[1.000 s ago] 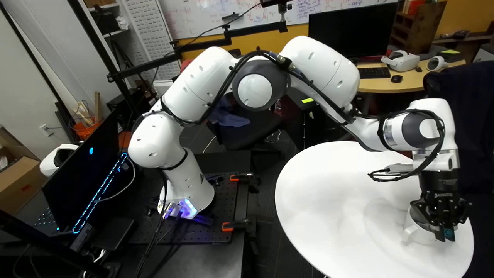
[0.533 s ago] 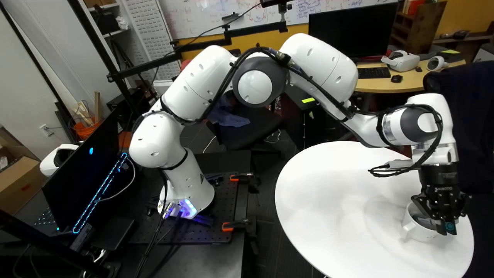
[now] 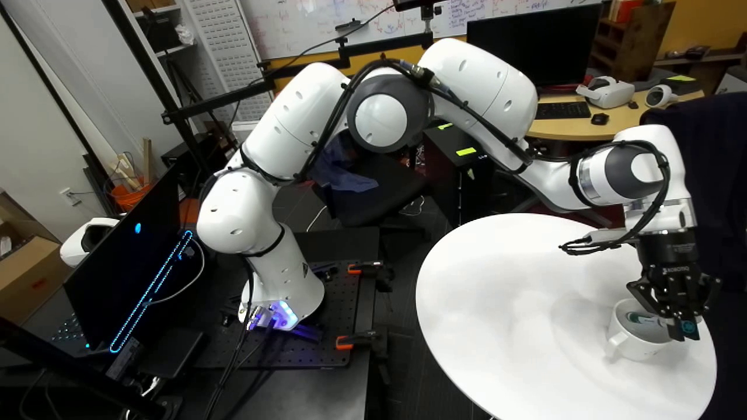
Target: Take the marker from the cup and put it on the table
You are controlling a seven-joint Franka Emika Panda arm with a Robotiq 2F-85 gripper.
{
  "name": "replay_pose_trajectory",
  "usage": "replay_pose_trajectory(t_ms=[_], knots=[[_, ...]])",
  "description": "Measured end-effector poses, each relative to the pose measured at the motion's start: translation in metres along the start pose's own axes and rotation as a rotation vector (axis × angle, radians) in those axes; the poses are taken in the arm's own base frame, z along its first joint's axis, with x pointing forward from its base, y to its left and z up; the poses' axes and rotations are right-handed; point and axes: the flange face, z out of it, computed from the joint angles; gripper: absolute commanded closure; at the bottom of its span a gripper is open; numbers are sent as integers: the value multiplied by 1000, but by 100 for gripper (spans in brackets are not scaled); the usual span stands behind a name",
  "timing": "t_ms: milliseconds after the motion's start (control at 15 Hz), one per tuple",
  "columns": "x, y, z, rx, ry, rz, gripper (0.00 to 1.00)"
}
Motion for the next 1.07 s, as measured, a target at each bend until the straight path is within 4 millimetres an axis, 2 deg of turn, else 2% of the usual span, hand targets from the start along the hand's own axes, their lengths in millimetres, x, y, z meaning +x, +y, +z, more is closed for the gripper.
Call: replay_pose_trajectory(t_ms=[400, 800, 1067], knots=[[13, 13, -25, 12, 18, 0, 95], [35, 39, -57, 55, 84, 47, 95], [38, 53, -77, 142, 94, 45, 95]])
